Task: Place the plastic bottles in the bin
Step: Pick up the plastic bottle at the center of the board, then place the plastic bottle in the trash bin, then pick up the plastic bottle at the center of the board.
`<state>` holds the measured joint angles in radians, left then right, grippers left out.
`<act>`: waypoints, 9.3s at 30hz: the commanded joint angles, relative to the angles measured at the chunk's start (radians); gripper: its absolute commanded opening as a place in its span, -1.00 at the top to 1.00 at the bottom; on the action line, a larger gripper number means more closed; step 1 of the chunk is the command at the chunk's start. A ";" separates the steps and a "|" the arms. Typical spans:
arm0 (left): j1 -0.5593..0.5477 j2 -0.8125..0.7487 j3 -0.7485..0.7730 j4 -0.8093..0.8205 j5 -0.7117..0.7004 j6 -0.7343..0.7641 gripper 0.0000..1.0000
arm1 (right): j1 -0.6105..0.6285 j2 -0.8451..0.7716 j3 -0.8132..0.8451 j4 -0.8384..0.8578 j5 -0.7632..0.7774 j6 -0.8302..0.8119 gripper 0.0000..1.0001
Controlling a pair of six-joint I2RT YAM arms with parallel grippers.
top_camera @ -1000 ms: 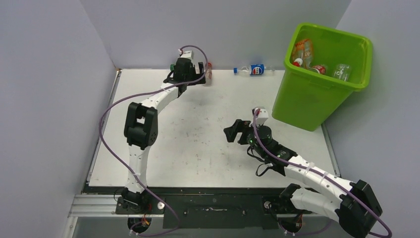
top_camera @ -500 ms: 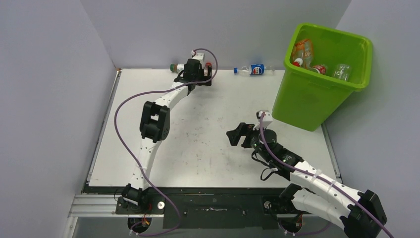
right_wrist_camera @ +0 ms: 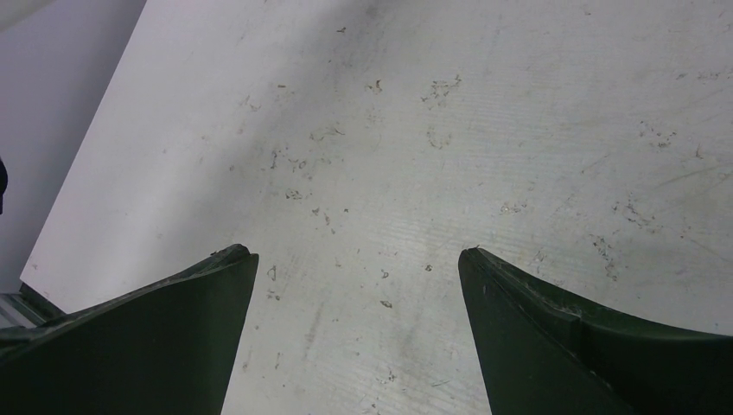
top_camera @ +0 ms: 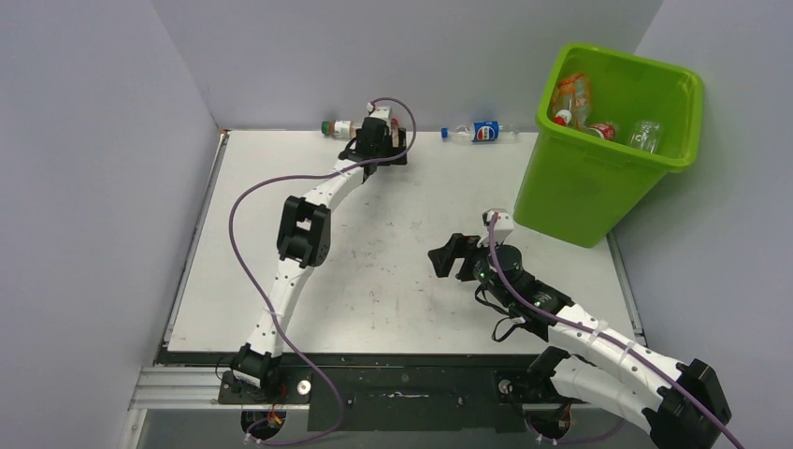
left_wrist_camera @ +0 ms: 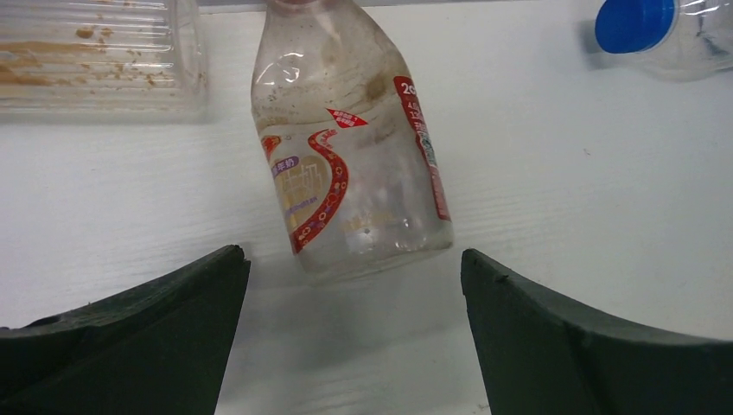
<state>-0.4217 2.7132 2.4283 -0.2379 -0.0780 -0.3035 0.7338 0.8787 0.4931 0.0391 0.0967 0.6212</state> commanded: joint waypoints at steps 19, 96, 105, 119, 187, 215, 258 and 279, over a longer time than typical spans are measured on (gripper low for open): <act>0.021 -0.159 -0.172 0.237 0.078 -0.068 0.75 | 0.000 -0.043 0.007 -0.016 0.034 0.002 -0.79; -0.192 -2.205 -1.982 0.679 0.426 -0.033 0.02 | 0.243 0.452 0.589 0.357 -0.296 -0.074 0.88; -0.191 -2.182 -1.961 0.675 0.540 -0.095 -0.92 | 0.240 0.294 0.667 -0.092 -0.442 -0.479 0.89; -0.182 -1.974 -2.001 1.125 0.873 -0.427 -0.92 | 0.219 0.217 0.471 0.307 -0.788 -0.281 0.89; -0.206 -2.117 -1.966 0.707 0.472 -0.191 -0.92 | 0.292 0.146 1.031 -0.188 0.633 -0.696 0.89; -0.204 -2.127 -1.941 0.559 0.242 -0.205 -0.92 | -0.653 0.763 1.456 0.155 0.869 -0.555 -1.00; 0.149 -1.069 -1.362 0.637 -0.094 -0.860 -0.93 | -0.004 0.500 0.245 0.373 0.172 0.009 -0.79; 0.184 -0.119 -0.397 0.448 -0.132 -1.100 -0.93 | 0.087 0.080 0.068 0.140 0.205 -0.114 -0.79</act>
<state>-0.2344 2.5320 1.8774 0.3050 -0.1802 -1.3998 0.8135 0.9924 0.5106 0.1875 0.2703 0.5491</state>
